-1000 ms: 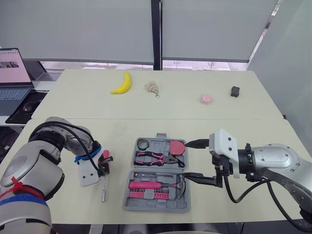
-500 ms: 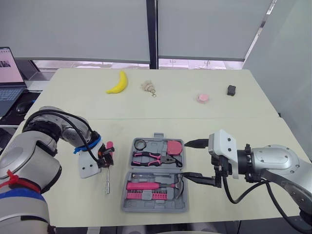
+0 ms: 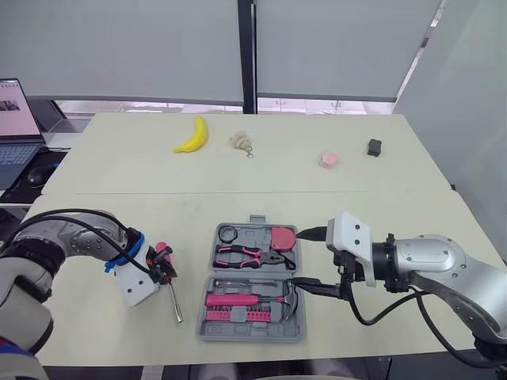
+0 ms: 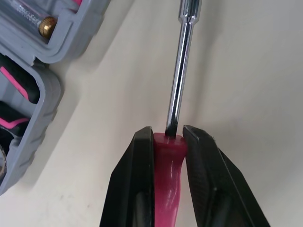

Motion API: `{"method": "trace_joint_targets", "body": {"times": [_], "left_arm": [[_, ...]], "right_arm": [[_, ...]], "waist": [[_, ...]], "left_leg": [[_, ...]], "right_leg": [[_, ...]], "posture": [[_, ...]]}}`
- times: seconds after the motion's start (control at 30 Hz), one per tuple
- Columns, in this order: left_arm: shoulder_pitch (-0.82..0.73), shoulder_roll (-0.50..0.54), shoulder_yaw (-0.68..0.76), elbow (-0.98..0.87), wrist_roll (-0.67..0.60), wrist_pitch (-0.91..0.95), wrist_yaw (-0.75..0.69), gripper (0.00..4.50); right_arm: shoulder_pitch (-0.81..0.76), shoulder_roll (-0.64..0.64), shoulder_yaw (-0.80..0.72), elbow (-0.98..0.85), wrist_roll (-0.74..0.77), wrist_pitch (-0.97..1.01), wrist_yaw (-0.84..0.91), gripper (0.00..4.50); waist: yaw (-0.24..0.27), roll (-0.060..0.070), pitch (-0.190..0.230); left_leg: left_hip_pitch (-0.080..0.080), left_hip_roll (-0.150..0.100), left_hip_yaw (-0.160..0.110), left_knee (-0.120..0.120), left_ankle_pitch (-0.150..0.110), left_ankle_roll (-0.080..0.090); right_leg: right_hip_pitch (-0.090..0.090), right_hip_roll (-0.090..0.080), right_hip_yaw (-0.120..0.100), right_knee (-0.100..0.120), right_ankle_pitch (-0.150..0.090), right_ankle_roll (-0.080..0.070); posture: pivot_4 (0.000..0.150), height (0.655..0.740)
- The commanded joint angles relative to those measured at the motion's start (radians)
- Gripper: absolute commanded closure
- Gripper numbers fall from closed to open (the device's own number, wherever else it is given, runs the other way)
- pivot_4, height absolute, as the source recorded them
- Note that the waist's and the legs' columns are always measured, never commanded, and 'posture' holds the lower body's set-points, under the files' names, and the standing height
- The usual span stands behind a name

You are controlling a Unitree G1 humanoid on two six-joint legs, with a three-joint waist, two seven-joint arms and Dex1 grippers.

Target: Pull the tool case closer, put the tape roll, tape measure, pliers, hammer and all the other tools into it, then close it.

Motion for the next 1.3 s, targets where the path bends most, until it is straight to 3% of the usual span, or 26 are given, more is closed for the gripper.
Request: {"method": "trace_joint_targets", "body": {"times": [0.03,0.23,0.47,0.63,0.73,1.0,1.3], "left_arm": [[0.058,0.045,0.093,-0.107,-0.113,0.13,-0.048,3.95],[0.307,0.113,0.281,-0.341,-0.404,0.647,-0.15,3.95],[0.61,0.184,0.542,-0.749,-0.715,1.466,-0.071,3.95],[0.7,0.098,0.715,-0.919,-0.857,1.91,0.11,3.95],[0.709,-0.038,0.815,-0.992,-0.896,2.121,0.297,3.95],[0.711,-0.346,0.898,-1.113,-0.822,2.357,0.641,3.95],[0.65,-0.494,0.928,-1.06,-0.737,2.418,0.771,3.95]], "right_arm": [[-0.023,0.013,0.017,0.003,-0.027,-0.026,0.005,0.0],[-0.028,0.033,0.042,0.011,-0.056,-0.037,0.009,0.0],[-0.02,0.044,0.057,0.013,-0.075,-0.052,0.019,0.0],[-0.036,0.043,0.074,0.023,-0.099,-0.064,0.037,0.0],[-0.056,0.038,0.097,0.037,-0.129,-0.079,0.051,0.0],[-0.112,0.066,0.133,0.067,-0.157,-0.077,0.071,0.0],[-0.139,0.072,0.14,0.079,-0.164,-0.065,0.095,0.0]], "waist": [[-0.004,0.0,0.0],[-0.013,0.0,0.0],[-0.007,0.001,0.001],[-0.007,0.0,0.002],[-0.007,0.0,0.003],[-0.007,-0.002,0.003],[-0.006,-0.002,0.003]], "left_leg": [[0.0,0.0,0.0,0.0,0.0,0.0],[0.0,0.001,0.0,-0.001,0.0,0.0],[0.0,0.002,-0.001,-0.002,0.0,0.0],[0.001,0.001,0.0,-0.001,0.0,0.0],[0.001,0.001,0.0,-0.001,0.0,0.0],[0.0,0.0,-0.001,-0.002,0.0,0.0],[0.001,0.0,-0.003,-0.002,0.0,0.0]], "right_leg": [[0.0,0.0,0.0,0.0,0.0,0.0],[-0.001,0.0,0.0,0.0,-0.001,-0.001],[-0.002,0.001,-0.001,0.001,-0.002,-0.003],[-0.001,0.0,0.0,0.0,-0.006,0.002],[-0.001,0.0,0.001,0.0,-0.006,0.002],[-0.001,0.0,0.002,0.0,-0.003,-0.003],[0.0,0.0,0.002,0.0,-0.003,-0.004]], "posture": [[0.15,0.74],[0.15,0.74],[0.15,0.74],[0.15,0.74],[0.15,0.74],[0.15,0.74],[0.15,0.74]]}}
